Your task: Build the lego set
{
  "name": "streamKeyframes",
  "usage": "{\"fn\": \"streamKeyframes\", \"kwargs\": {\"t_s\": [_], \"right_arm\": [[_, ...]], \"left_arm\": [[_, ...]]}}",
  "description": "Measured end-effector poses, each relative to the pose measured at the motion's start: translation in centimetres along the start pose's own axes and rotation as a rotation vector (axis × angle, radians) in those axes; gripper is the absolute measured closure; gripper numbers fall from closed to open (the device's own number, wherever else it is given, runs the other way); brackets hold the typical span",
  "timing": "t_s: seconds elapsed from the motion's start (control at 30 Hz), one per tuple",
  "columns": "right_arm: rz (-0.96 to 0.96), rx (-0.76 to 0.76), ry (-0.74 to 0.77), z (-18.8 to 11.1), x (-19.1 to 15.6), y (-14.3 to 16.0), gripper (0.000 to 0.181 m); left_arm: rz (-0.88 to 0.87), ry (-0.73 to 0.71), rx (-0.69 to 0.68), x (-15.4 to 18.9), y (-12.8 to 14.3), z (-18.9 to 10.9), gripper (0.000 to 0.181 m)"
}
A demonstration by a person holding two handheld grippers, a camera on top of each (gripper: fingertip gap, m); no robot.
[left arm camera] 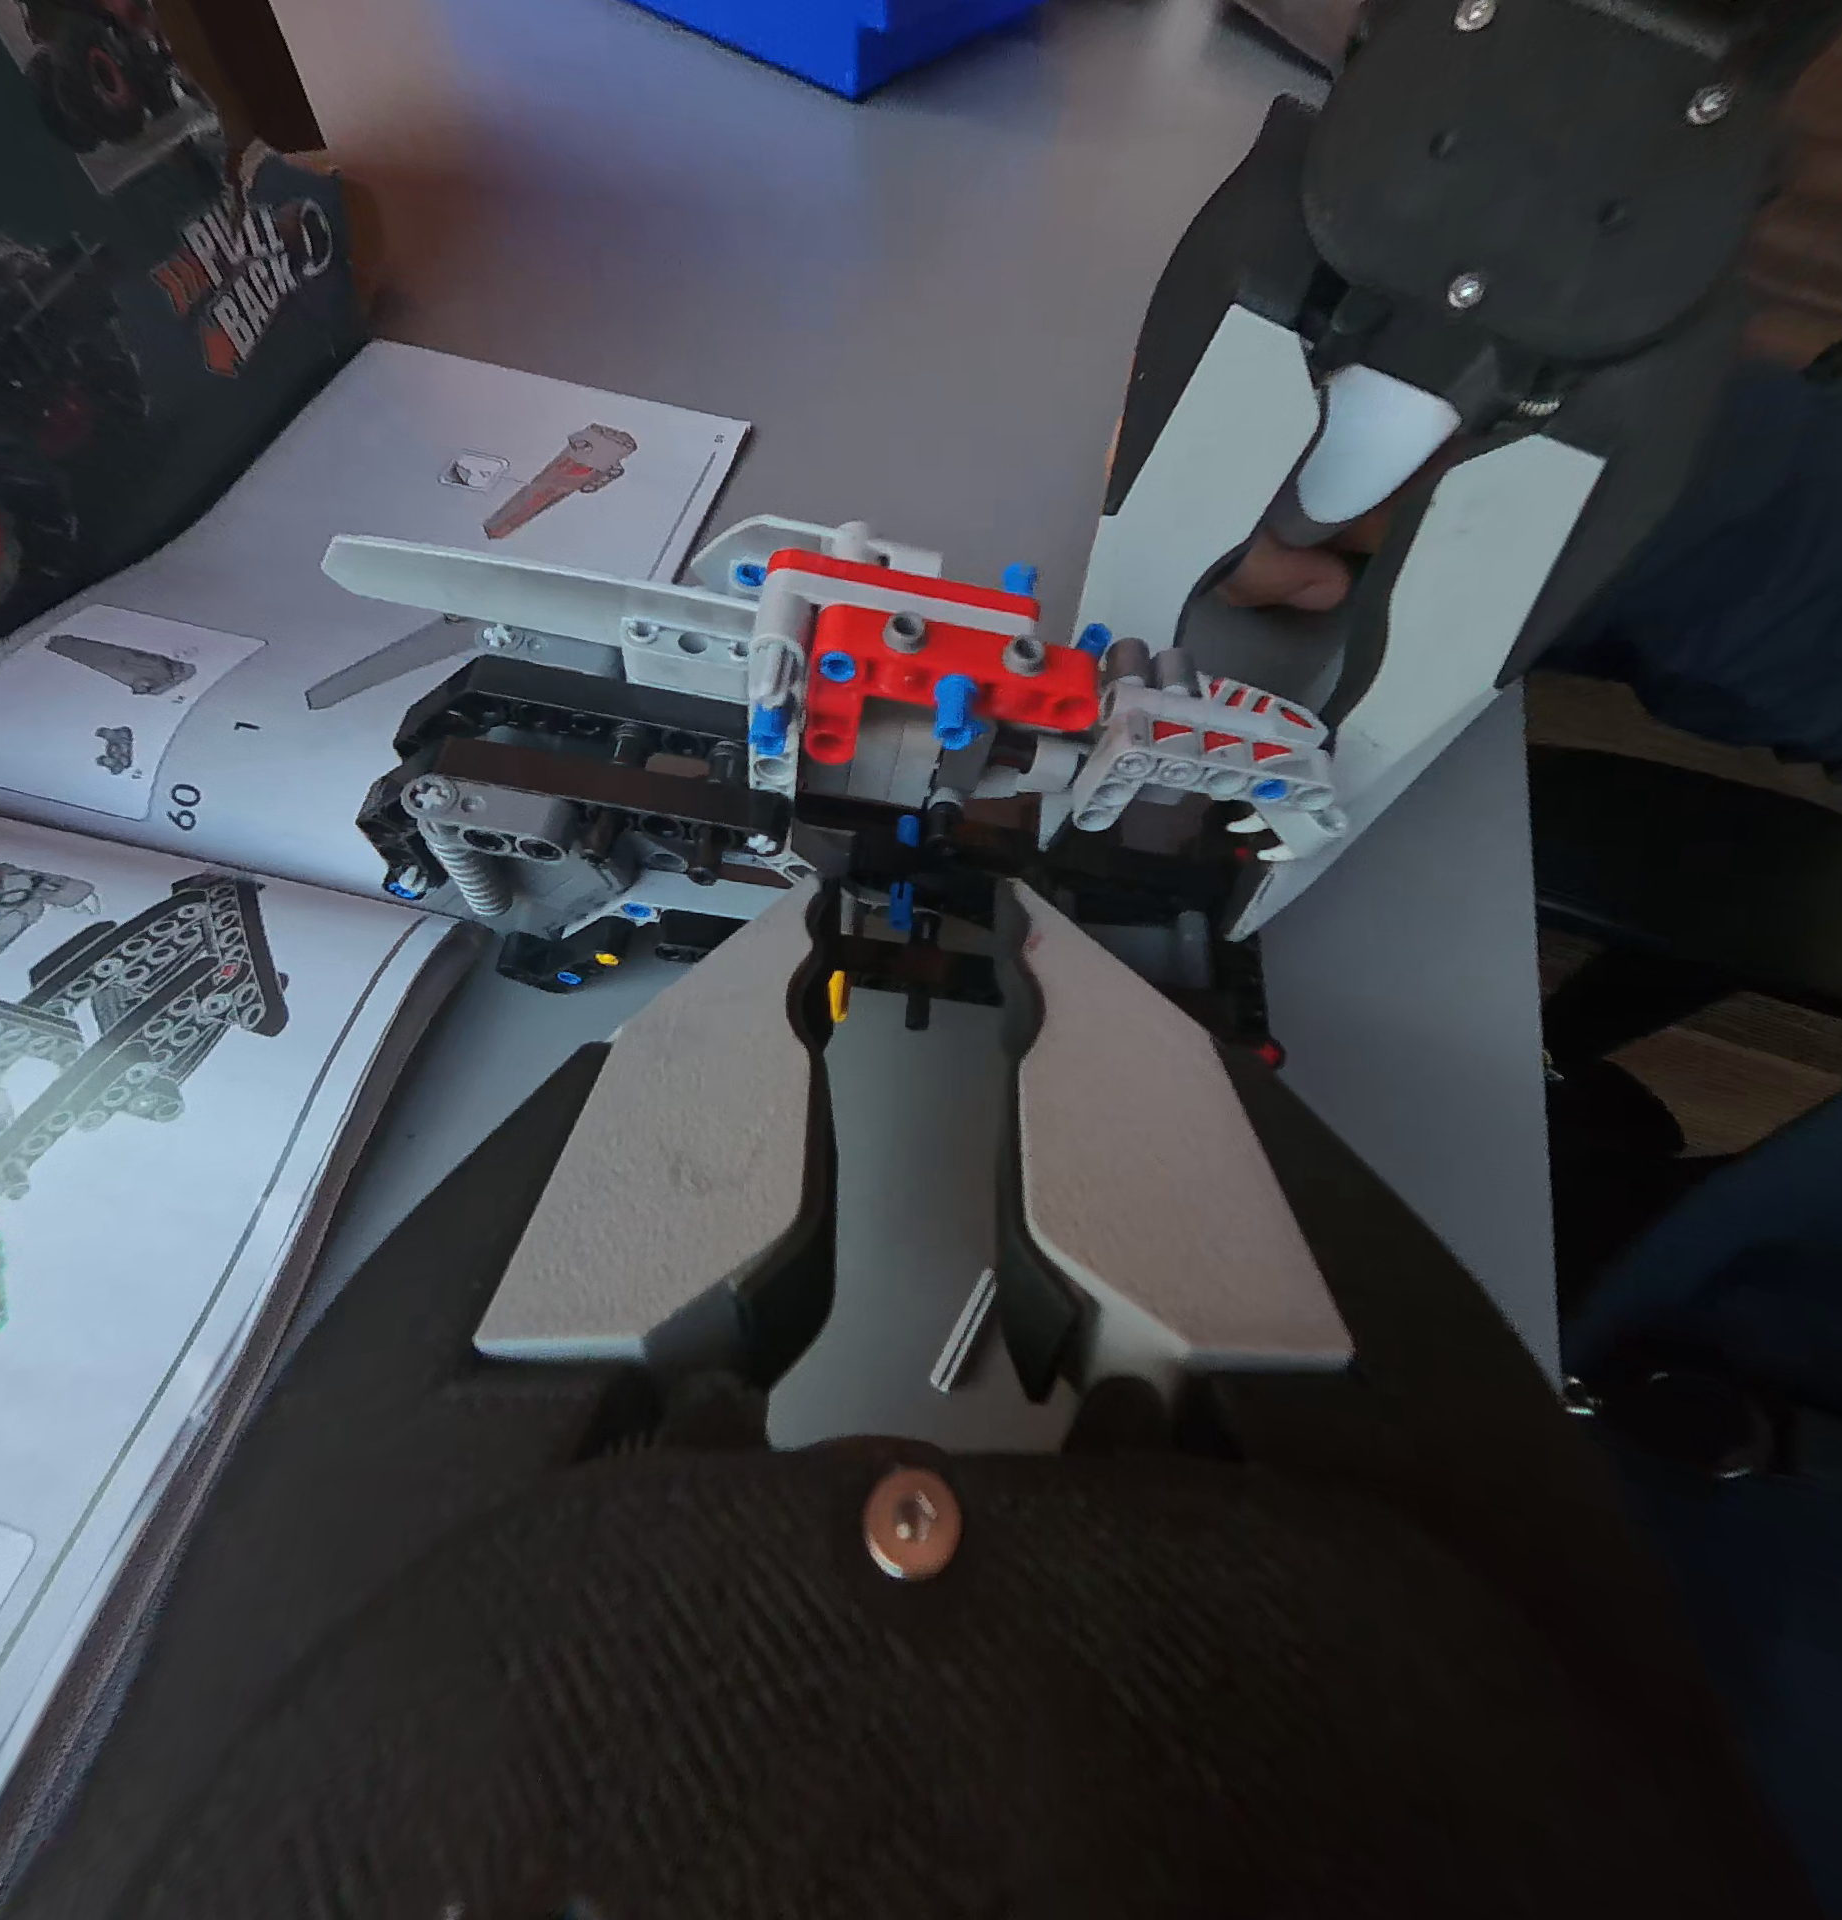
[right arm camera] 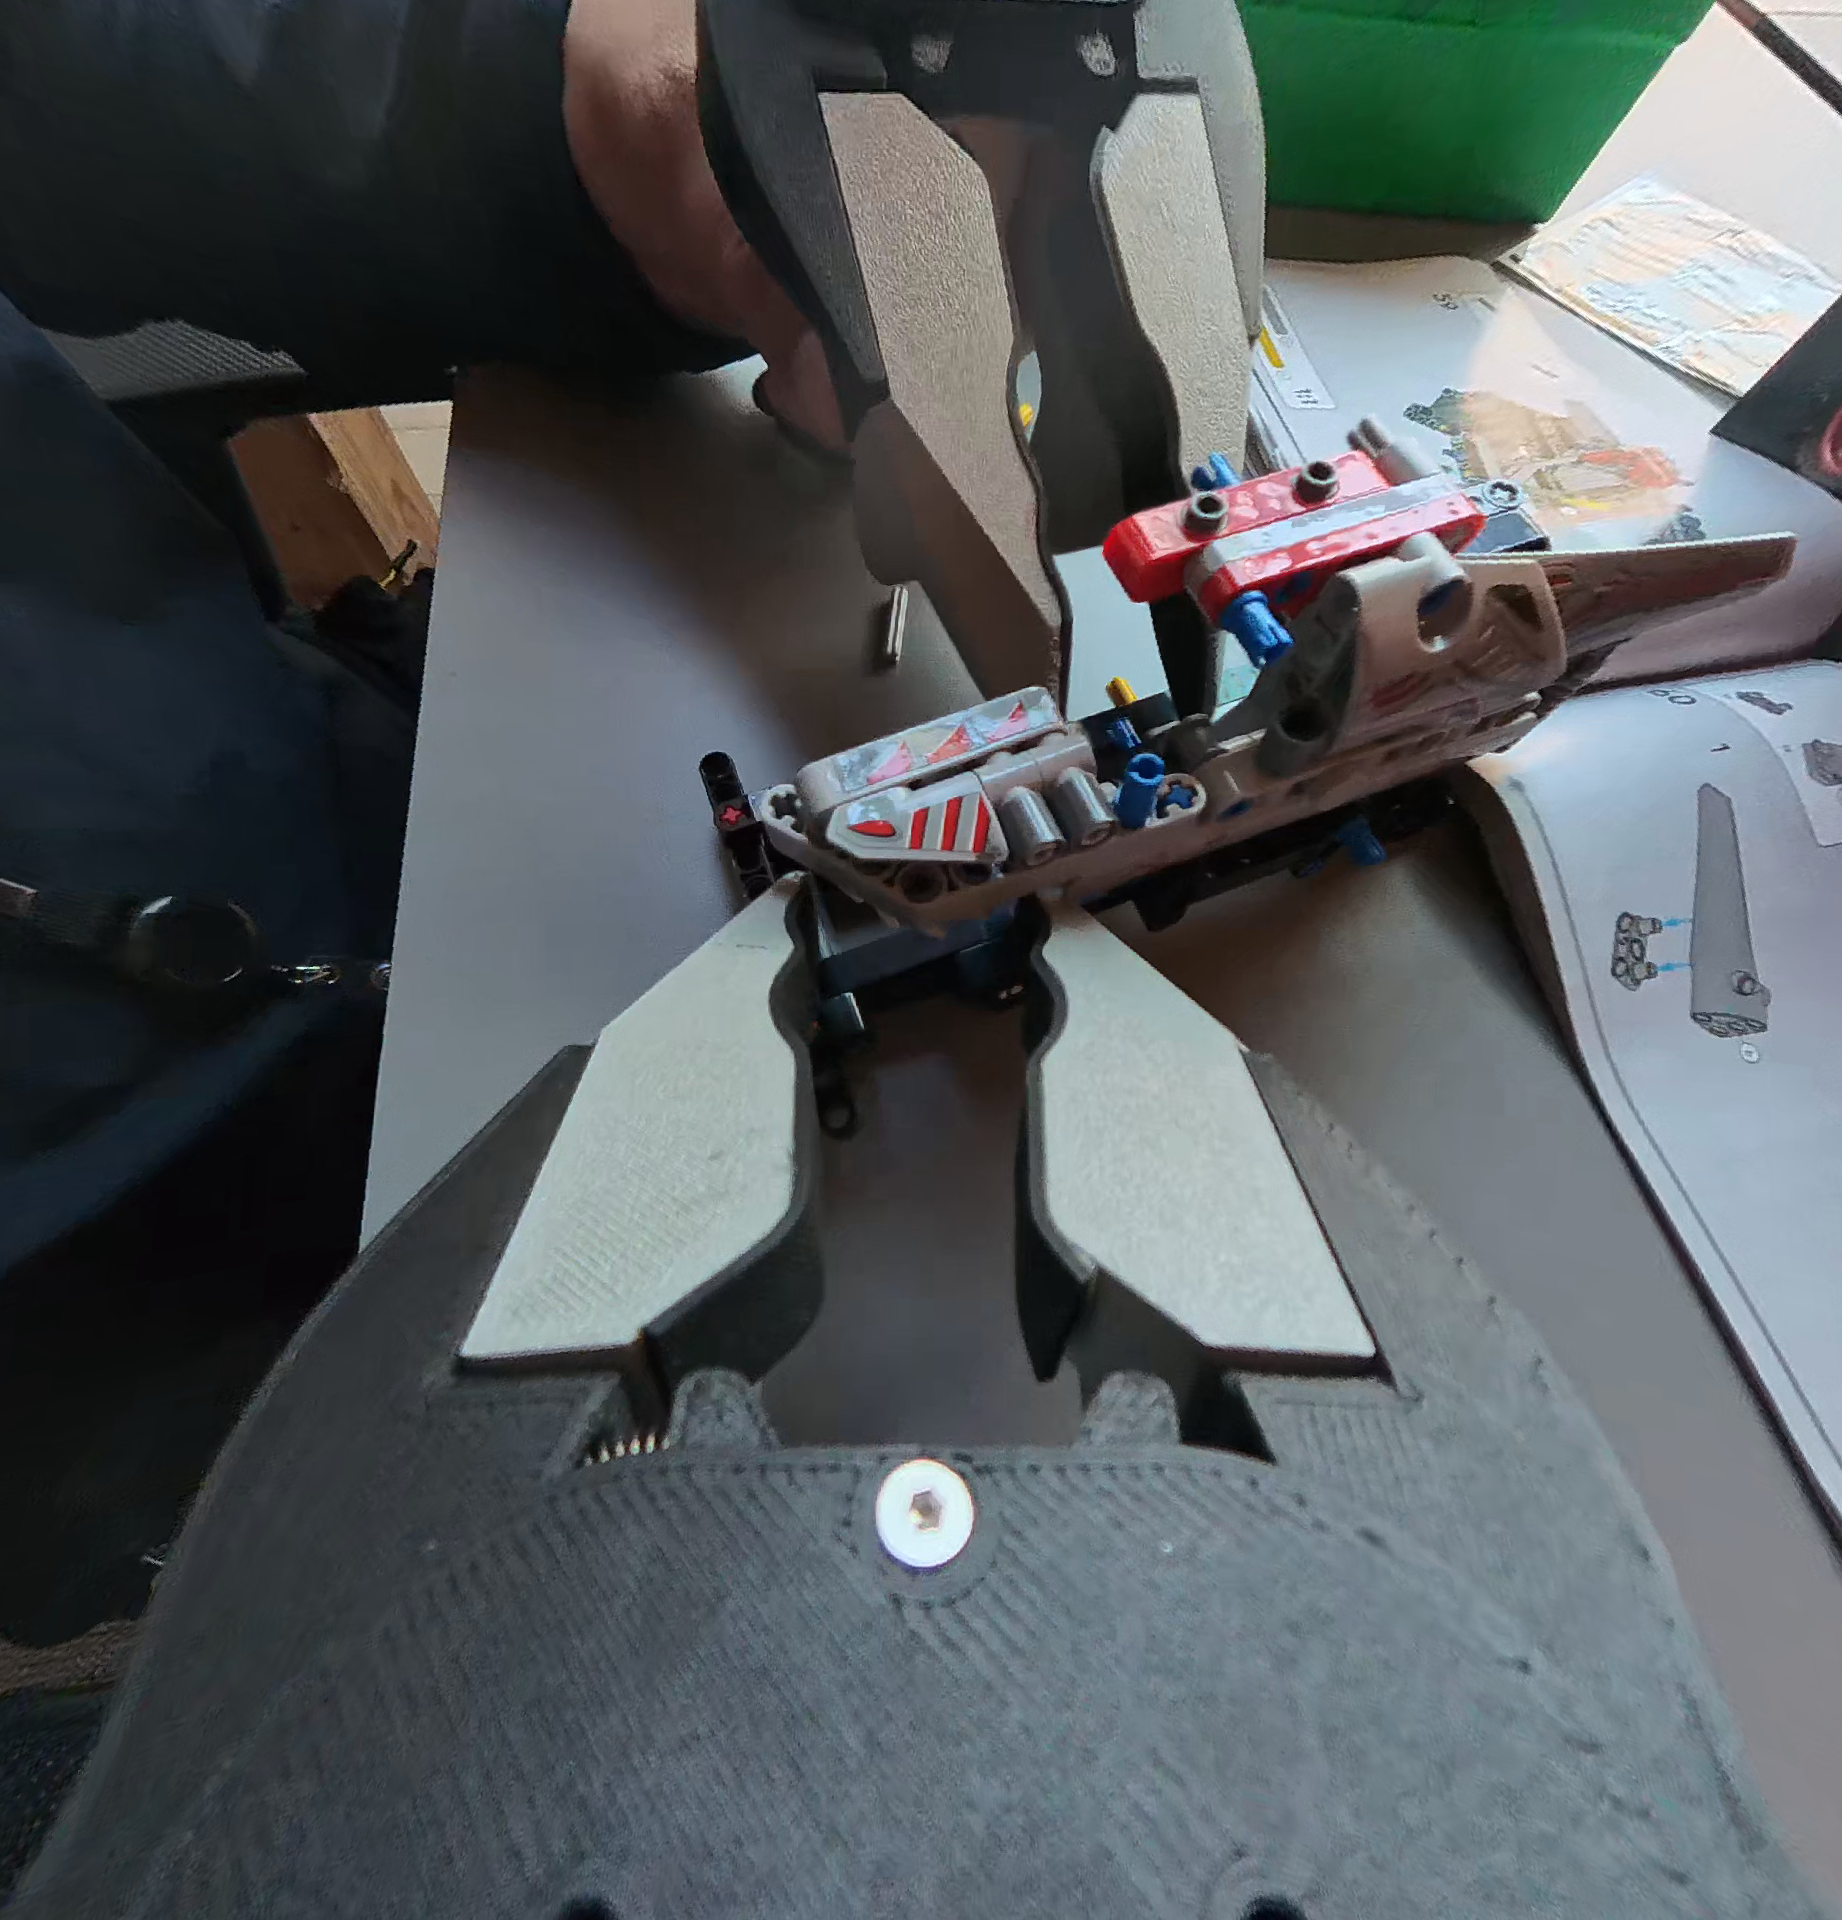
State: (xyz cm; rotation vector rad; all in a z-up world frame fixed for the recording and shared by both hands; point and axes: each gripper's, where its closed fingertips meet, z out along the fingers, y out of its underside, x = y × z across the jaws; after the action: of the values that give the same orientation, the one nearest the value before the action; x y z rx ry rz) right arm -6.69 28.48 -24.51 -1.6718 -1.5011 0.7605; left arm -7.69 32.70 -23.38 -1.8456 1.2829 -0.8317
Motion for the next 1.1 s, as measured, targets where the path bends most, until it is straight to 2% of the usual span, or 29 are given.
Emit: {"fn": "streamKeyframes", "kwargs": {"t_s": [0.1, 0.43, 0.53, 0.6, 0.63, 0.9, 1.1], "right_arm": [[0.003, 0.001, -0.009, 0.0, -0.1, 0.0, 0.145], [0.000, 0.000, -0.005, 0.1, 0.0, 0.0, 0.145], [-0.008, 0.000, 0.001, 0.1, -0.1, 0.0, 0.151], [-0.024, -0.001, 0.005, 0.2, -0.1, 0.0, 0.152], [-0.033, -0.002, 0.010, 0.3, -0.1, 0.0, 0.153], [-0.108, -0.006, 0.033, 0.5, -0.6, -0.1, 0.156], [-0.143, -0.004, 0.038, 0.5, -0.9, -0.1, 0.160]], "left_arm": [[0.024, 0.017, 0.033, 0.5, -0.6, -0.1, 0.154], [0.058, -0.001, -0.036, 0.4, -0.3, 0.6, 0.149], [-0.020, 0.025, -0.044, 0.2, -0.4, 0.5, 0.158], [-0.049, 0.017, -0.045, -0.5, -0.3, 0.4, 0.172], [-0.048, 0.027, -0.039, -0.5, -0.3, 0.3, 0.174], [-0.163, 0.138, 0.012, 0.1, -0.3, -0.6, 0.178], [-0.170, 0.167, 0.010, 0.5, -0.2, -0.7, 0.178]]}}
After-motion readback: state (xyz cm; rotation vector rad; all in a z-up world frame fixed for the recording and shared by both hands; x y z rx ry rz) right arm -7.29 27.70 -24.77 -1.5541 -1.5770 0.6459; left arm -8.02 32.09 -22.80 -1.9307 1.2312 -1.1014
